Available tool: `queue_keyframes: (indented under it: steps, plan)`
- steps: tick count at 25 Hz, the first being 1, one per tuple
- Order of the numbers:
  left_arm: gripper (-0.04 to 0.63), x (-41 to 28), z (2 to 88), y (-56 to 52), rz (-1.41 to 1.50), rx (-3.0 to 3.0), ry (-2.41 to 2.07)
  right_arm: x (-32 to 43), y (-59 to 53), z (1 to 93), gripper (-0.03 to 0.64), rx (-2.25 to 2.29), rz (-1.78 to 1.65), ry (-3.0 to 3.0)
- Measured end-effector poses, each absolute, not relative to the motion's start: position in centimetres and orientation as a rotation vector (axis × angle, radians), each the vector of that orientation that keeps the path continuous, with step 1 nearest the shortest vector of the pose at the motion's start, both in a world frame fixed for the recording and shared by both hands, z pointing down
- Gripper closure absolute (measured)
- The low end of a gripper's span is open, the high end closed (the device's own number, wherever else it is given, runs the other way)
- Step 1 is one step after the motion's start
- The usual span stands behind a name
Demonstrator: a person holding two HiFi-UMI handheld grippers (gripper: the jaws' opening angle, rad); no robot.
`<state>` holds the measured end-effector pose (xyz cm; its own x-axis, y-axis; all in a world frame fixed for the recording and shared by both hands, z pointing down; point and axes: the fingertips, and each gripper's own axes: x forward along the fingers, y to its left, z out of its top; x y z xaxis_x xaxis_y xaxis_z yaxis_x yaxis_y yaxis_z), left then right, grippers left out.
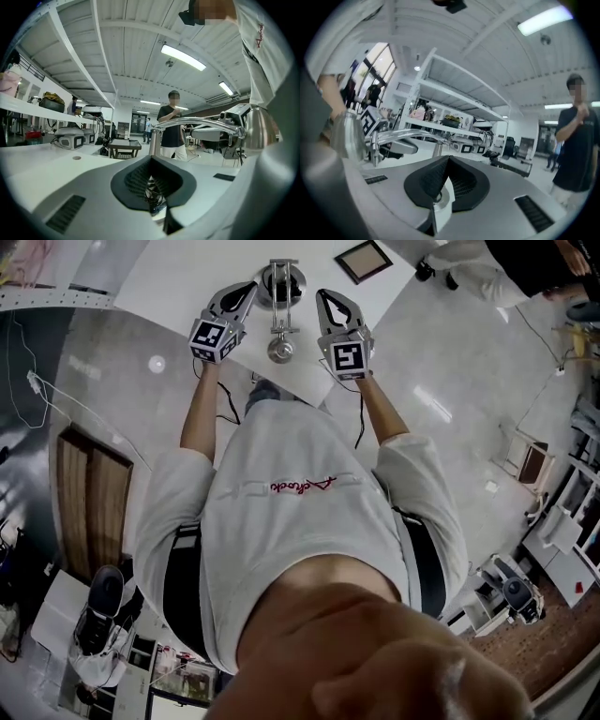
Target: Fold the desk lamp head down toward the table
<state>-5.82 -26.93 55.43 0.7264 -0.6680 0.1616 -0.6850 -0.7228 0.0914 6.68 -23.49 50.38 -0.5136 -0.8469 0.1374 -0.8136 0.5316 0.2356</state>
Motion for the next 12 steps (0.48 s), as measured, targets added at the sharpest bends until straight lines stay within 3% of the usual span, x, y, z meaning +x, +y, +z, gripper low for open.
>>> queue_keyframes:
  steps: [5, 12]
  plan:
    - [0.568, -5.9, 54.9, -24.8, 0.187, 2.774, -1.105, 8.2, -22.4, 50.1, 0.600, 1.549, 0.163, -2.651]
    - [0.568, -6.6, 54.8, -22.6, 0.156, 2.756, -1.085, 9.1, -20.5, 50.8, 0.600, 1.695, 0.340, -2.625]
